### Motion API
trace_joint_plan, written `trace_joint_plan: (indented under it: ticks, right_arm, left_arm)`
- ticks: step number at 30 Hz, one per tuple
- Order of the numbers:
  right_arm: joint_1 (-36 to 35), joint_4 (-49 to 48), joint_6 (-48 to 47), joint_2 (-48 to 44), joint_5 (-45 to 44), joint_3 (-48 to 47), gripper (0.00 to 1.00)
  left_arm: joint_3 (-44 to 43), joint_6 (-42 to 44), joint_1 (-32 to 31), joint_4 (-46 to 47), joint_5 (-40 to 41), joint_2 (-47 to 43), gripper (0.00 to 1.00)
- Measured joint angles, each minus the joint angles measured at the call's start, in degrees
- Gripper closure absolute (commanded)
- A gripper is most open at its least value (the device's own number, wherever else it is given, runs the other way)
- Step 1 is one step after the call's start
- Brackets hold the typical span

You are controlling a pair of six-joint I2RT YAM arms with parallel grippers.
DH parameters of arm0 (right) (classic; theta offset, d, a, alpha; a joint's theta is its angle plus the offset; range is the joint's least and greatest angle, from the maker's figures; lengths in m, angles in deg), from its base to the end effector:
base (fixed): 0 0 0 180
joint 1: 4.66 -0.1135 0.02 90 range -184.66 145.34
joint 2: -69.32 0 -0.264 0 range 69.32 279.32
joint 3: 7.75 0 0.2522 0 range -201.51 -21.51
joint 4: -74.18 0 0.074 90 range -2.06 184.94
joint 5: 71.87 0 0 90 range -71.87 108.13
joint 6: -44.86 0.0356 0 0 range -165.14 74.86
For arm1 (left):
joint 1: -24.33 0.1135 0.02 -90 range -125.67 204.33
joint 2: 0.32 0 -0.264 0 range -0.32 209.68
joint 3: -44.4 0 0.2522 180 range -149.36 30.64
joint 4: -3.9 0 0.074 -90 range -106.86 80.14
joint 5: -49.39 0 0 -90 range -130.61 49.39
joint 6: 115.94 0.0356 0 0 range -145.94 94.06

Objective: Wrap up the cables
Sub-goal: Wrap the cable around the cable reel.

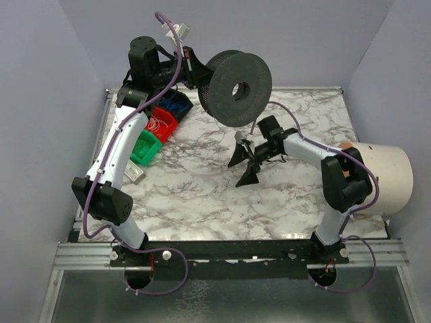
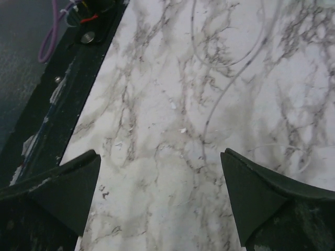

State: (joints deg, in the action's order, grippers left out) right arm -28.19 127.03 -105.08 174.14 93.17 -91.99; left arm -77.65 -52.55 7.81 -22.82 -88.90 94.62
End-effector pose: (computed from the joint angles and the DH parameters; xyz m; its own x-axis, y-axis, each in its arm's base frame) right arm 0.3047 0.1702 0.2003 -0.1324 -0.3013 -0.9443 -0.9387 -0.2677 0.2170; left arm 0.3423 -0.1292 0.4921 -0.3995 -0.1924 -0.8963 0.8120 0.3797 -0.4434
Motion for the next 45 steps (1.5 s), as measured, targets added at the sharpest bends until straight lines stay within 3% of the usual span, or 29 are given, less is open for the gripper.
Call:
trace_joint_plan:
  ticks: [9,13,16,18,21,22,24,25,30,34,41,45]
  right_arm:
    - [-1.3,-28.6,22.8,-1.5,-7.0,2.9,0.08]
    - [-2.1,-33.2,26.1,-1.5,-9.5,3.6,0.1]
    - [-3.3,-34.7,26.4,-1.5,-11.0,3.6,0.17]
    - [-4.2,-35.5,26.6,-1.5,-12.2,3.7,0.26]
    - [-5.0,-36.1,26.2,-1.5,-13.7,3.8,0.5]
    - [-5.1,-36.1,26.0,-1.5,-14.0,3.8,0.59]
    - [-5.3,-35.8,25.1,-1.5,-14.6,3.8,0.95]
    - [-5.4,-35.5,24.5,-1.5,-14.9,3.8,0.99]
    - [-3.8,-34.7,25.6,-1.9,-18.9,4.8,1.0]
    - [3.5,-34.7,30.0,-4.6,-23.4,6.4,1.0]
    - [22.7,-35.4,36.9,-14.4,-34.4,6.6,1.0]
    - [29.0,-35.8,38.8,-14.6,-38.7,5.8,1.0]
  left_arm:
    - [0.7,0.3,0.0,-0.6,1.1,-0.2,1.0]
    - [1.4,0.3,0.0,-0.6,1.3,-0.5,1.0]
    - [1.5,0.3,0.0,-0.6,1.3,-0.6,1.0]
    - [1.5,0.3,0.0,-0.5,1.4,-0.7,1.0]
    - [1.5,-0.1,0.1,-0.4,1.4,-0.8,1.0]
    - [1.5,-0.3,0.3,-0.4,1.4,-0.9,1.0]
    - [1.5,-0.8,0.7,-0.3,1.4,-0.9,1.0]
    - [1.5,-1.1,1.1,-0.1,1.4,-1.0,1.0]
    - [0.7,-2.0,4.8,-0.1,1.4,-1.3,1.0]
    - [-3.6,-1.8,11.2,-2.6,2.2,-1.3,1.0]
    - [-8.6,-1.2,29.2,-5.4,5.6,-3.0,1.0]
    - [-9.4,-1.7,39.1,-5.6,7.1,-3.4,1.0]
